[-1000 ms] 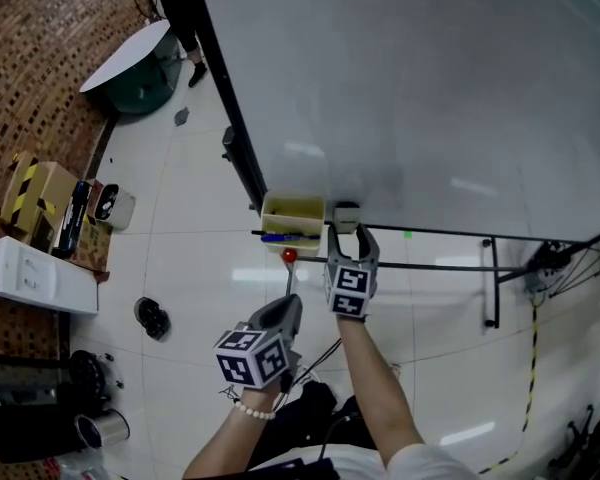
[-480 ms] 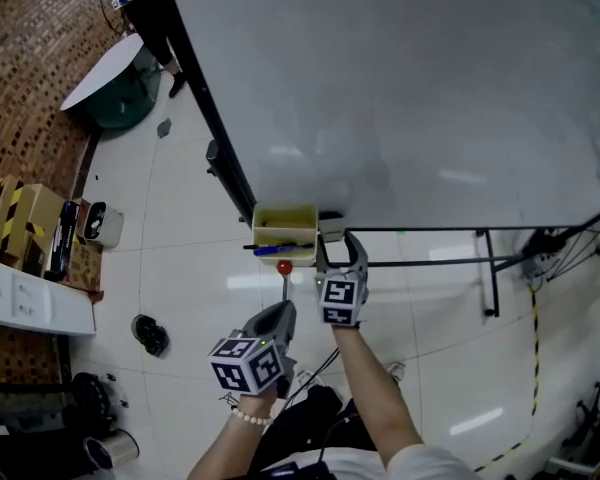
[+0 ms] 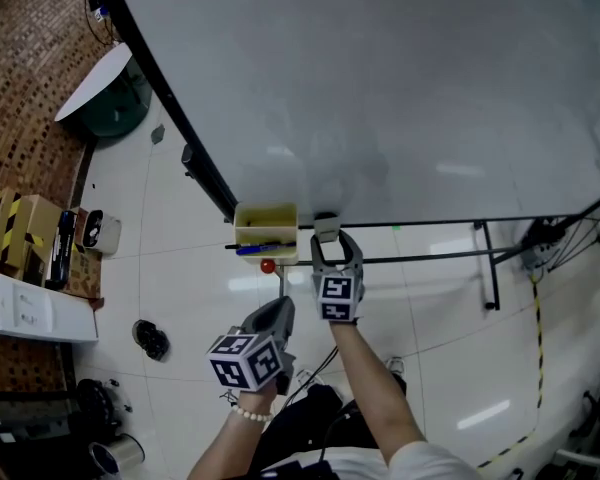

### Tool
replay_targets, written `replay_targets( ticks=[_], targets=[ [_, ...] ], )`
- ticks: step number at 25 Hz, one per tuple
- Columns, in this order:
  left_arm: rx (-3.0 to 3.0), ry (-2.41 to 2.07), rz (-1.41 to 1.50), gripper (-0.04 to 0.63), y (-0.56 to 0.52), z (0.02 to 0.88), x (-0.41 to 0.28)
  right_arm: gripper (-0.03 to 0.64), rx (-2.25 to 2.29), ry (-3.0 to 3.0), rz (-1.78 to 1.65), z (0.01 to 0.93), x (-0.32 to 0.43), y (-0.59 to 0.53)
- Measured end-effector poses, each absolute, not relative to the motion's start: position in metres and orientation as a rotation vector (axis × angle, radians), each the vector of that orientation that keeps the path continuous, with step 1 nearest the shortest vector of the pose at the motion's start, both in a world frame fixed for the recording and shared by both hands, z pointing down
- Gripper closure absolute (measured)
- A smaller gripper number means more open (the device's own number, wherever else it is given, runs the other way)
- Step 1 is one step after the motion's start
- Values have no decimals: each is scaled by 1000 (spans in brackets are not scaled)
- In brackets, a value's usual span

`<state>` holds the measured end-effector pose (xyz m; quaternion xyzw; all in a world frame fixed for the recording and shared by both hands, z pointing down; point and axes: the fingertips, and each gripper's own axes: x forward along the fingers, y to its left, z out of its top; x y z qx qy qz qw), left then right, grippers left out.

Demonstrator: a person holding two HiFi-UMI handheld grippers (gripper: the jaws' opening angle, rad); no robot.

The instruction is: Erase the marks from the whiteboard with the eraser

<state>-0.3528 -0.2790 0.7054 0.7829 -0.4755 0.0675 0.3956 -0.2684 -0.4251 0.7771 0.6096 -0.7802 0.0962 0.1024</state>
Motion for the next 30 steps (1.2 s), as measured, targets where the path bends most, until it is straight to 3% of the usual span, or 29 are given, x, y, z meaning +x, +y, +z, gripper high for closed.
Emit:
replay_targets(
  ticks=[24, 30],
  targets=[
    [1959, -1245, 165, 607, -275, 680, -118, 356, 1840, -2280, 279, 750, 14, -415],
    [2037, -1340, 296, 607, -289, 686, -65, 357, 1857, -2264, 359, 752, 74, -415]
  ],
)
